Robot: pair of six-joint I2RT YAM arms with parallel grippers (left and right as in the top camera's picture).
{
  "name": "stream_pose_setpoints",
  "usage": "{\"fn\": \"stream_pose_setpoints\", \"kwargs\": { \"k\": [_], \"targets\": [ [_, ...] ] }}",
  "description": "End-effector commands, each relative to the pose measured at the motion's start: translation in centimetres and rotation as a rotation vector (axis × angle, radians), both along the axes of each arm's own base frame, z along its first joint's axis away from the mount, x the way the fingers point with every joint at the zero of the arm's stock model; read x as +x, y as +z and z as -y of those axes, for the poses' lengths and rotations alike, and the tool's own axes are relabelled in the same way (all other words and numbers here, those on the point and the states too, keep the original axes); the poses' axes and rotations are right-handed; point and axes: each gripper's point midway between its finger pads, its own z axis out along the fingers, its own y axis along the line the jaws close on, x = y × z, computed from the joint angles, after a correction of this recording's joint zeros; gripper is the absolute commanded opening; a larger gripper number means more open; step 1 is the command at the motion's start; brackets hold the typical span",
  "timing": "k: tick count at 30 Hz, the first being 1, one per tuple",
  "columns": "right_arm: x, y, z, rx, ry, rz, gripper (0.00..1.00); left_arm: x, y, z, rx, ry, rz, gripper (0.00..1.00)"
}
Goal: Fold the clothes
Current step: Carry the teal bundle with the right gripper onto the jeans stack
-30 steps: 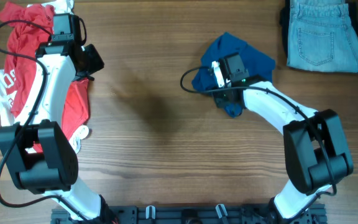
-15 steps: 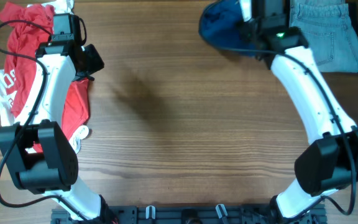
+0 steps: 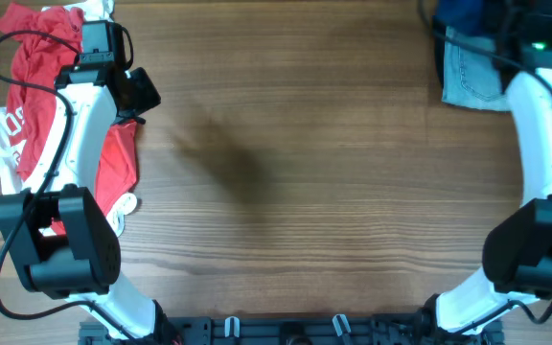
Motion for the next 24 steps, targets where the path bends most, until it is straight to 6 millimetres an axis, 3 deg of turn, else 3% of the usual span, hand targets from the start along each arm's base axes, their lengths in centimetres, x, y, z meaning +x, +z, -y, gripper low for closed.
{"fn": "stream_pose_setpoints", "kwargs": {
  "k": [1,7,11,17,20,24],
  "targets": [
    [1.1,3.7,0.2,-0.053,0.179,0.095,0.04,0.3,-0.1,-0.2,0.008,0.001,0.005,0.45],
    [3.7,2.0,1.3,-0.226,0.392,0.114,0.04,0.3,-0.1,-0.2,0.005,0.007,0.006,0.45],
    [5.3,0.5,2.2,-0.272,0.402,0.136,0.04,0.3,-0.1,-0.2,0.005,0.007,0.006,0.45],
    [7.1,-3.5,3.1,-0.263,0.391,0.115,0.04,0.7,0.1,-0.2,-0.013,0.048,0.027,0.45],
    [7.3,-4.0,3.9,-0.272,0.362,0.112,0.04,0.7,0.2,-0.2,-0.013,0.048,0.03,0.44],
    [7.0,-2.9,5.4,-0.29,0.33,0.149,0.04,0.8,0.2,-0.2,-0.013,0.048,0.031,0.45]
  ]
}}
